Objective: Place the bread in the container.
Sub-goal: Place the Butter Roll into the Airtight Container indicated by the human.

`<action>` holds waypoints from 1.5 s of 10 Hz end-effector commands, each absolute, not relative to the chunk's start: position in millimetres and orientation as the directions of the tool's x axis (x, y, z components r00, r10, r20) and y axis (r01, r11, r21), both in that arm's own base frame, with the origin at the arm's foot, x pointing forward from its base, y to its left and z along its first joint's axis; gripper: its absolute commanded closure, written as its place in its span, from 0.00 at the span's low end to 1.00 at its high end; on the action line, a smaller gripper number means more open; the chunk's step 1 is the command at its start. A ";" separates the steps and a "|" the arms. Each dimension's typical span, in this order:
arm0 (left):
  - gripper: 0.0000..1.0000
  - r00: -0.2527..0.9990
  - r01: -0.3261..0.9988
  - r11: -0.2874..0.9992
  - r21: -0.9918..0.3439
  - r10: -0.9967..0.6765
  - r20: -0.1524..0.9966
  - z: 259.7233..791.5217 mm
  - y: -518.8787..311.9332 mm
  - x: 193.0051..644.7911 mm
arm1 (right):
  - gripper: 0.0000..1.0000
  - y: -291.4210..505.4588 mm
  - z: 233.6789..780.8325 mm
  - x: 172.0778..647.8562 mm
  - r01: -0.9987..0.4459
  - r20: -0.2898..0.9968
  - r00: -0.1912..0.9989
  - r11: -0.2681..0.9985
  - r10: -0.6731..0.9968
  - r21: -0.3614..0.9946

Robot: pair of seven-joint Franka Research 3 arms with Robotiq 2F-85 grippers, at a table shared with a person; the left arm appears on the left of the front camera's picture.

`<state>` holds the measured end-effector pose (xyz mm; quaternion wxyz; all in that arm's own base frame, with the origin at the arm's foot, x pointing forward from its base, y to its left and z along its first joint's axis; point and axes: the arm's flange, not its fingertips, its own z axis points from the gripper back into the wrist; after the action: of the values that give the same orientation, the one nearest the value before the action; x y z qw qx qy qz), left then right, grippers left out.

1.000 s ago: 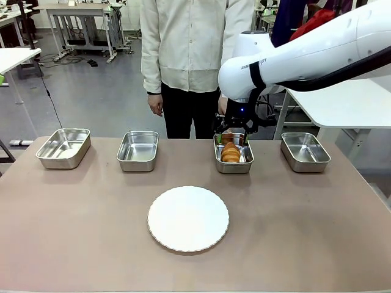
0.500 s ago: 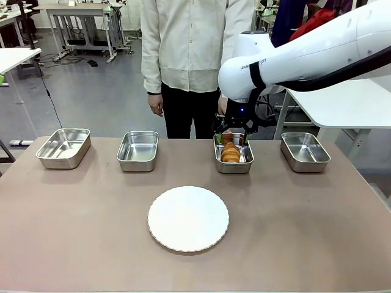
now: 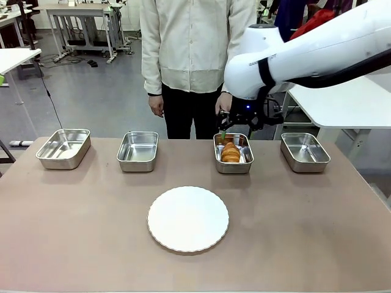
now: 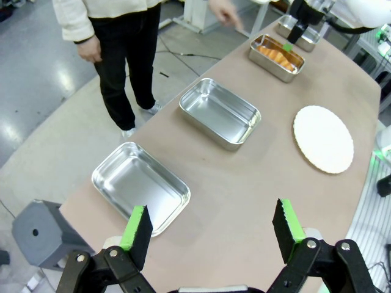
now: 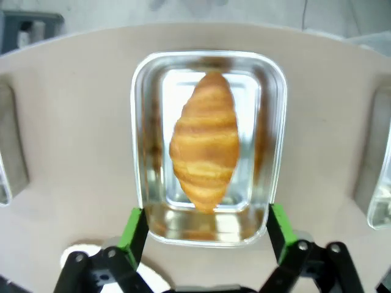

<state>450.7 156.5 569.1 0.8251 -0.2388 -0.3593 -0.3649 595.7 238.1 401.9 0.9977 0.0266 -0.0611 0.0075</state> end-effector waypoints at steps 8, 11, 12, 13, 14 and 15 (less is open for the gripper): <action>0.00 0.465 0.782 0.610 -0.128 -0.434 0.771 570.6 155.0 449.7 | 0.00 160.5 400.0 389.1 -0.218 0.426 0.892 0.970 0.153 0.109; 0.00 0.465 0.782 0.610 -0.128 -0.434 0.771 570.6 155.0 449.7 | 0.00 168.2 402.8 391.0 -0.190 0.412 0.900 0.979 0.141 0.079; 0.00 0.465 0.782 0.610 -0.128 -0.434 0.771 570.6 155.0 449.7 | 0.00 168.2 402.8 391.0 -0.190 0.412 0.900 0.979 0.141 0.079; 0.00 0.465 0.782 0.610 -0.128 -0.434 0.771 570.6 155.0 449.7 | 0.00 168.2 402.8 391.0 -0.190 0.412 0.900 0.979 0.141 0.079; 0.00 0.465 0.782 0.610 -0.128 -0.434 0.771 570.6 155.0 449.7 | 0.00 168.2 402.8 391.0 -0.190 0.412 0.900 0.979 0.141 0.079; 0.00 0.465 0.782 0.610 -0.128 -0.434 0.771 570.6 155.0 449.7 | 0.00 168.2 402.8 391.0 -0.190 0.412 0.900 0.979 0.141 0.079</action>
<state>450.7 156.2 569.2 0.8249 -0.2389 -0.3592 -0.3652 391.9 167.0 403.1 0.9728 0.0576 -0.2061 0.0891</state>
